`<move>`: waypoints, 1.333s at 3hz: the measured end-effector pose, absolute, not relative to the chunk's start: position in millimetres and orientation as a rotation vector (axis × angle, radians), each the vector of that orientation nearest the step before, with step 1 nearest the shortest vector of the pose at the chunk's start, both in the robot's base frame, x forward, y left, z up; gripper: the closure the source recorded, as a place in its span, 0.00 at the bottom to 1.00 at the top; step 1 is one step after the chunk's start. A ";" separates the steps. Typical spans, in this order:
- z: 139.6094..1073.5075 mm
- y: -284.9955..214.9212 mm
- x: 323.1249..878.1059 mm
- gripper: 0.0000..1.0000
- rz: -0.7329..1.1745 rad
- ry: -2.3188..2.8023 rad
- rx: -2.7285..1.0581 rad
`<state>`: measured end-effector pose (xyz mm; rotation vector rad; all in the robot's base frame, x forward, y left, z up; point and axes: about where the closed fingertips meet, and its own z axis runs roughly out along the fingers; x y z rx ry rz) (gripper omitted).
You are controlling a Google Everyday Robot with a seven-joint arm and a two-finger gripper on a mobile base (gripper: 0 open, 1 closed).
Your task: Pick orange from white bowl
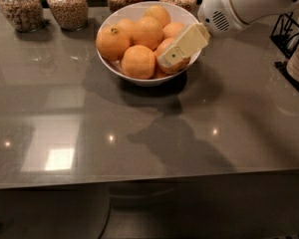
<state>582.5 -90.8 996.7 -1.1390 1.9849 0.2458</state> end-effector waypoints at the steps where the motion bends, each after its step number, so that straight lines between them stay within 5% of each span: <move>1: 977.9 -83.9 595.1 0.02 0.273 1.989 -1.088; 4: 932.6 -87.4 616.2 0.26 0.294 2.052 -1.026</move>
Offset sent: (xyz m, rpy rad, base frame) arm 0.0279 0.0008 -0.0592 0.0818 0.0512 -0.0957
